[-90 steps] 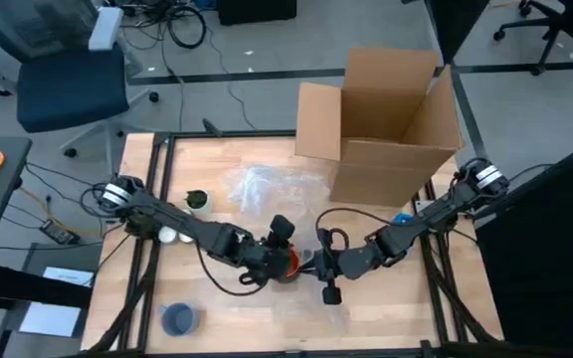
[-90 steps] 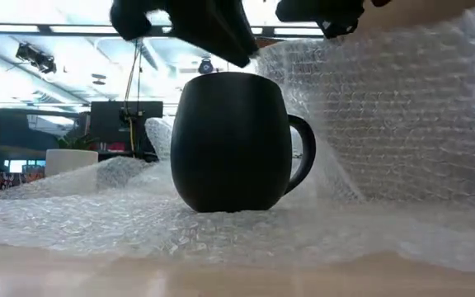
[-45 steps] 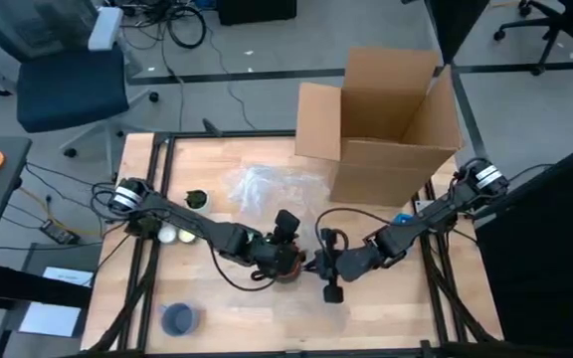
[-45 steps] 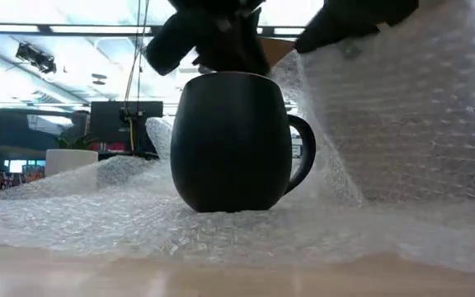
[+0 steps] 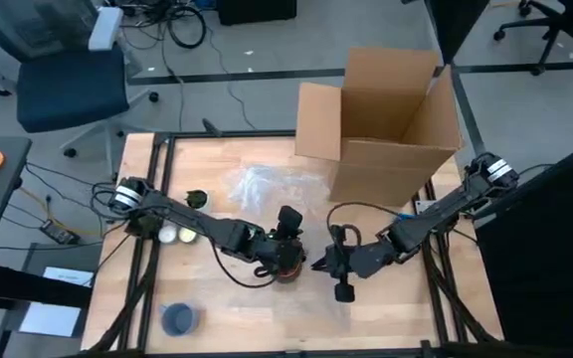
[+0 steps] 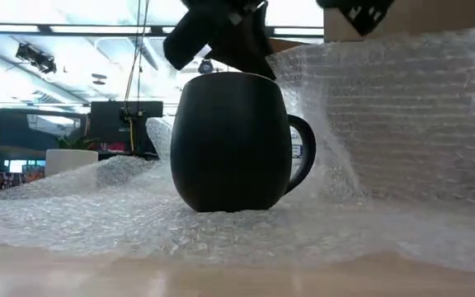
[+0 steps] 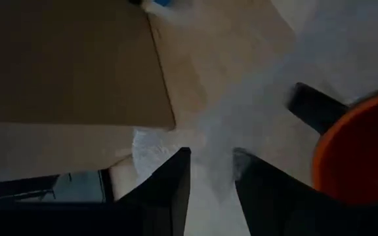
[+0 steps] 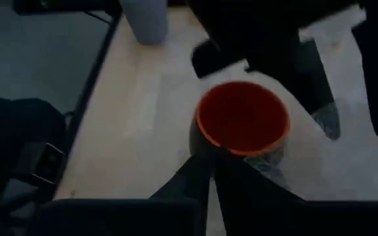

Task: Wrap mug
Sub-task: Wrap the black mug with bubble wrap

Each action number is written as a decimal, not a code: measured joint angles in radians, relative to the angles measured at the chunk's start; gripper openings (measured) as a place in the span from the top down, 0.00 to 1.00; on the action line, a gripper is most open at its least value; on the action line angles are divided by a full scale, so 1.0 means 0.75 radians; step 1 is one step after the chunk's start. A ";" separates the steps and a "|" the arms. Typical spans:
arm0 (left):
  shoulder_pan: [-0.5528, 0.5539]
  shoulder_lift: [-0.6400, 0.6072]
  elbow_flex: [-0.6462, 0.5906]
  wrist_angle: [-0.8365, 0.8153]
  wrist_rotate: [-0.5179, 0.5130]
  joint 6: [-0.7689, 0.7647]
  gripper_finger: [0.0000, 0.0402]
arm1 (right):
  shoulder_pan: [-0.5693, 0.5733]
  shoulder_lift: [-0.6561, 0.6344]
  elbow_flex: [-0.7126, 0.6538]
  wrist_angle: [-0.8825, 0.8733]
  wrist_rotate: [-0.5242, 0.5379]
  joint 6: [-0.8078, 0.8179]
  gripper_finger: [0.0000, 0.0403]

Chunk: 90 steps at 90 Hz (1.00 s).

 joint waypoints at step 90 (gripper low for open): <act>0.007 0.066 0.051 0.023 -0.007 0.043 0.99 | -0.002 -0.009 0.000 -0.086 0.005 0.010 1.00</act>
